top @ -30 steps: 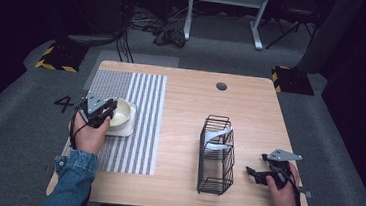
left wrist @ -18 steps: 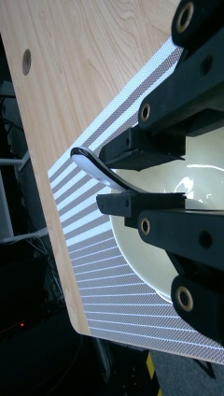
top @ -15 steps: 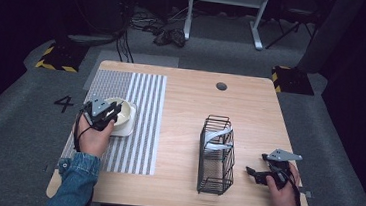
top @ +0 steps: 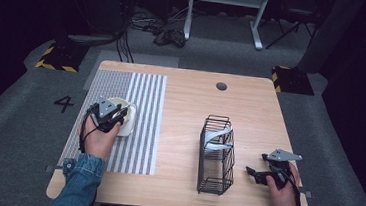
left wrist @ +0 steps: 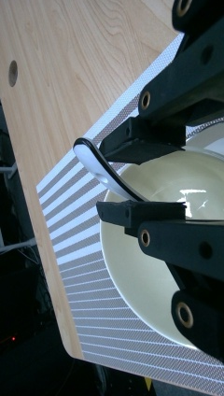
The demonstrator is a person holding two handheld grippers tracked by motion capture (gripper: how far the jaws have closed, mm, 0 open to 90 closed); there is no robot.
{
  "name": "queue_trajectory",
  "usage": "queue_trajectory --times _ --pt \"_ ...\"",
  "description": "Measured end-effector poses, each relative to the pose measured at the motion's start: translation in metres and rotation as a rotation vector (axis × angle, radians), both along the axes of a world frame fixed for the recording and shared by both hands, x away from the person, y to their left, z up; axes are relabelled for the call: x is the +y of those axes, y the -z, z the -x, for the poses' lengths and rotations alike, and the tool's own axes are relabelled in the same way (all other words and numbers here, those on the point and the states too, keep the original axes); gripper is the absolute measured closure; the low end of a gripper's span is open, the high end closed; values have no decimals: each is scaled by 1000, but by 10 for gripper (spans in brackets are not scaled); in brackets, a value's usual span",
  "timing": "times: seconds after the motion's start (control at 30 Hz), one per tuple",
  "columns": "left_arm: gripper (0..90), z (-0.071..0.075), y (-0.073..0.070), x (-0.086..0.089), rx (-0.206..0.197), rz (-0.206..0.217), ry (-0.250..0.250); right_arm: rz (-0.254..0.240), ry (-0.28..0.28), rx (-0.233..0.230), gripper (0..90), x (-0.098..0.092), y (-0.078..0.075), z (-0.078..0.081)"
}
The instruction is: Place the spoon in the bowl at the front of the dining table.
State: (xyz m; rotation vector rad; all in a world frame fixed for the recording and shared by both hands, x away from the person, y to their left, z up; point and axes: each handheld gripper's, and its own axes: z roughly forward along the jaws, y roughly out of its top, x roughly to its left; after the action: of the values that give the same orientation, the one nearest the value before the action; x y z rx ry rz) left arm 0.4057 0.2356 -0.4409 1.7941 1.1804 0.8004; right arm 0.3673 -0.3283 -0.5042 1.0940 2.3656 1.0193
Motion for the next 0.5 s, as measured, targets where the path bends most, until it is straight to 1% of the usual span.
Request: queue_trajectory --times 0.07,0.2,0.3,0.4,0.43,0.5 --pt "686 -1 1 -2 0 -3 4 1 1 0 111 0 0 0" --pt "681 -1 2 -4 15 17 20 0 0 1 111 0 0 0" --pt "676 0 2 -7 15 18 29 -1 1 0 111 0 0 0" --pt "656 0 0 -9 9 26 36 0 0 1 111 0 0 0" --pt "651 1 -1 -10 6 22 41 0 0 0 111 0 0 0" --pt "637 3 -5 -12 -5 37 51 0 0 1 111 0 0 0"
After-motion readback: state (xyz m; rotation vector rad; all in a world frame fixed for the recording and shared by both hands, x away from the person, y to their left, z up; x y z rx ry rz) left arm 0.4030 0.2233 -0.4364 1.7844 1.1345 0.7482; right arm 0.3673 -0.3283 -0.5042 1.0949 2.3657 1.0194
